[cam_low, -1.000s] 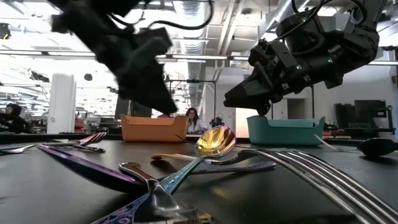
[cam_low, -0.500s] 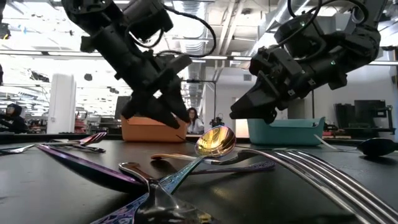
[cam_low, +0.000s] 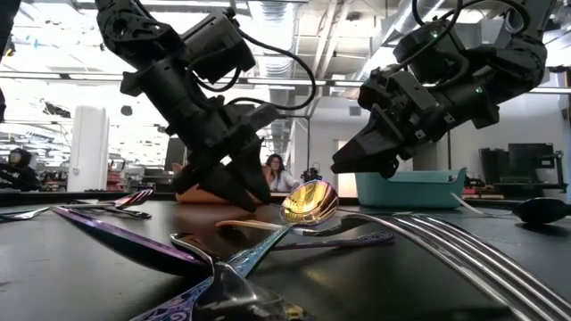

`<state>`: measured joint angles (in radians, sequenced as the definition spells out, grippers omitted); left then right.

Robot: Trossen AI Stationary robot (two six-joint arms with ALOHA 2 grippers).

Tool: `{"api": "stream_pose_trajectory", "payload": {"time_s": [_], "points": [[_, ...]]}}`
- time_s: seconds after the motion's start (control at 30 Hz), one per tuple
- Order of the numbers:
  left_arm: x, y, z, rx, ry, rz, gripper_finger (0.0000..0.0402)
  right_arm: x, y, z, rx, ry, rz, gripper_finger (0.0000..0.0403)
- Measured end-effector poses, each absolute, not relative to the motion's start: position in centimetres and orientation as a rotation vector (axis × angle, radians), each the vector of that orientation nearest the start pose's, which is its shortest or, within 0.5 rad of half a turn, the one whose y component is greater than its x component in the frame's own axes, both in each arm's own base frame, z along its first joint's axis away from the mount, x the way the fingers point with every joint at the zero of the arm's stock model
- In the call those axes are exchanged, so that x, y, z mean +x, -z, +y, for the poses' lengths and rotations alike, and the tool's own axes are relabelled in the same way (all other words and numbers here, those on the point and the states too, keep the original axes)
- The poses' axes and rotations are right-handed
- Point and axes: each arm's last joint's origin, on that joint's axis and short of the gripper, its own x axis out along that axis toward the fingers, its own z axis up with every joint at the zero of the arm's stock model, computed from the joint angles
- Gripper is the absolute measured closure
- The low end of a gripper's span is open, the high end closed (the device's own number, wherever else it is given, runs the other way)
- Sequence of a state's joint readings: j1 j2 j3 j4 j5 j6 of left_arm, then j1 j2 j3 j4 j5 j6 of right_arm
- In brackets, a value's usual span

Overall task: Sort silverware by color (type)
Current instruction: Put the black fork into the black bin

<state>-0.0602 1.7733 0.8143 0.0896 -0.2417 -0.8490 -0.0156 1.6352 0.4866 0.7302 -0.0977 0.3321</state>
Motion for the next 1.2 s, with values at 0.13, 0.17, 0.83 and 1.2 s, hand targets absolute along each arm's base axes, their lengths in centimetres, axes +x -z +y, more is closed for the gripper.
{"api": "stream_pose_trajectory", "payload": {"time_s": [0.13, 0.17, 0.83, 1.2], "points": [[32.5, -12.3, -0.7, -0.668, -0.538, 0.723, 0.0277, 28.0, -12.8, 0.1, 0.349, -0.021, 0.435, 0.0258], [32.5, -12.3, -0.5, -0.670, -0.544, 0.721, 0.0279, 28.0, -12.8, 0.2, 0.349, -0.025, 0.439, 0.0258], [32.9, -11.8, 1.5, -0.663, -0.532, 0.708, 0.0327, 27.9, -12.7, 0.6, 0.353, -0.033, 0.455, 0.0258], [32.7, -11.7, 1.1, -0.578, -0.467, 0.768, 0.0400, 27.7, -12.1, 0.6, 0.356, -0.021, 0.518, 0.0258]]}}
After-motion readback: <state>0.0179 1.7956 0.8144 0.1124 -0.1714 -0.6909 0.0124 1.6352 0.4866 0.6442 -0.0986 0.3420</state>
